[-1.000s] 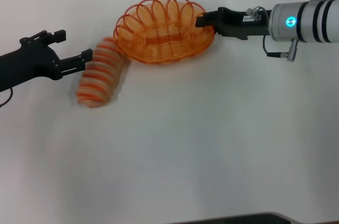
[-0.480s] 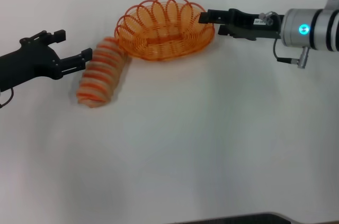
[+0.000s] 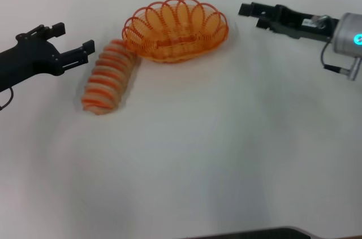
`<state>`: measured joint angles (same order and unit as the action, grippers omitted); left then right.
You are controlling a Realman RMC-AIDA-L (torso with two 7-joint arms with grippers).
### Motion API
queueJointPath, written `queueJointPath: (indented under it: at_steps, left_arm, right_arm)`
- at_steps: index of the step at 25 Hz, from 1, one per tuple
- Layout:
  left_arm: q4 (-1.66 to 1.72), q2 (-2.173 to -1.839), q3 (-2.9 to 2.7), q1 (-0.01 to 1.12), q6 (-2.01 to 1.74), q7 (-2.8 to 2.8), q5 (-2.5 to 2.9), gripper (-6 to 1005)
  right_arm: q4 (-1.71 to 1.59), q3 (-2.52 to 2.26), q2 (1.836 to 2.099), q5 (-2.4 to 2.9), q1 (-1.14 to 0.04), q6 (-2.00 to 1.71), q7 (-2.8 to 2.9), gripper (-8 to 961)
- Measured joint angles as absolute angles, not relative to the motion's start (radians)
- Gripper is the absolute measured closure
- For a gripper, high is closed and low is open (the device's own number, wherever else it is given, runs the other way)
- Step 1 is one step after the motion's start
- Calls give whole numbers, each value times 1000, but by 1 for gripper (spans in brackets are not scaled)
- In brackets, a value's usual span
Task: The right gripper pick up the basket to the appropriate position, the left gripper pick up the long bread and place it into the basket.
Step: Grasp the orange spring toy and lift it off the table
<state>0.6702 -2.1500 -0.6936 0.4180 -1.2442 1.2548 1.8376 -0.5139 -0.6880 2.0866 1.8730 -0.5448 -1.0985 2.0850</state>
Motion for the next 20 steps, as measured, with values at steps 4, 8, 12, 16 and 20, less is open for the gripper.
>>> queueJointPath:
  at_steps: [4,8,12,16,20]
  left_arm:
    - [667,-2156,-670,417,-1244,1259,1835,139]
    - [639,-2157,-639,423,-1255,1275,1835,140]
    - [625,-2157,-635,425,-1259,1328,1836,140]
    - [619,-2150,-649,428,-1286,1399,1848,140]
    - [619,-2133,-658,428,-1352,1450,1867,140]
  right_arm:
    - [-565,-687,2084,1777,-488,-1164,1976,105]
    - [-625,-685,2081,1703,-441,-1220,1877,107]
    - [-662,-674,2075,1692,-424,-1270,1764,110]
    - [-672,-672,2048,1699,-416,-1329,1670,111]
    - [-672,-675,2006,1701,-401,-1412,1591,109]
